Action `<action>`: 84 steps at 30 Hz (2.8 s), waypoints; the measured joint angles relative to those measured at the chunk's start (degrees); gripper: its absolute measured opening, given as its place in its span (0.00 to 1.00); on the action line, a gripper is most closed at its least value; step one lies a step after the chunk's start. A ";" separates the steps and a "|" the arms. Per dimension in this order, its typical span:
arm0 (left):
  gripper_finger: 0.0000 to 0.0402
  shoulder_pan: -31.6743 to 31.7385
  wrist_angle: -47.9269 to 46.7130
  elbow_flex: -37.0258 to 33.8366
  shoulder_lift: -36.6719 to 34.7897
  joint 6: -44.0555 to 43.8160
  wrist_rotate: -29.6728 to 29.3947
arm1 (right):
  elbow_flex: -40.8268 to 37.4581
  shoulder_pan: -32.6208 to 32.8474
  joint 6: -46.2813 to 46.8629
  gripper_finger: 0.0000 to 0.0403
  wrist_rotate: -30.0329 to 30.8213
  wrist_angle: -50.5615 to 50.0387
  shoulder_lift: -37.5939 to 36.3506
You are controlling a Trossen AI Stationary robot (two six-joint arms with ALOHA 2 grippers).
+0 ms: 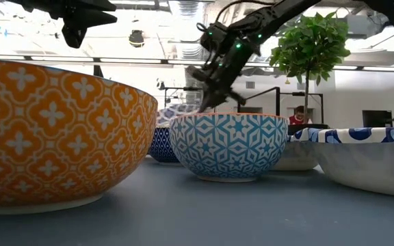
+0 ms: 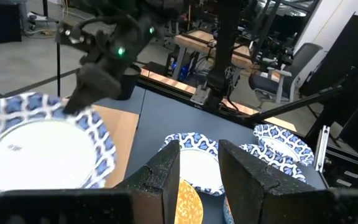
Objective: Place and stack bowls onto a shelf
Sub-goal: Put the white patterned bowl on the shelf
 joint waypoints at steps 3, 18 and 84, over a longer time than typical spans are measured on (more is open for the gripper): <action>0.24 0.00 -0.04 0.00 0.00 0.00 -0.02 | -0.03 -1.01 -0.73 0.08 1.65 -6.15 -2.16; 0.24 0.02 -0.02 0.00 0.00 0.66 -3.04 | 0.00 -2.24 -5.54 0.11 10.03 -16.96 -4.79; 0.24 0.20 -3.46 0.00 0.02 -1.90 -9.04 | 29.09 10.24 -13.40 0.05 9.24 -20.21 17.74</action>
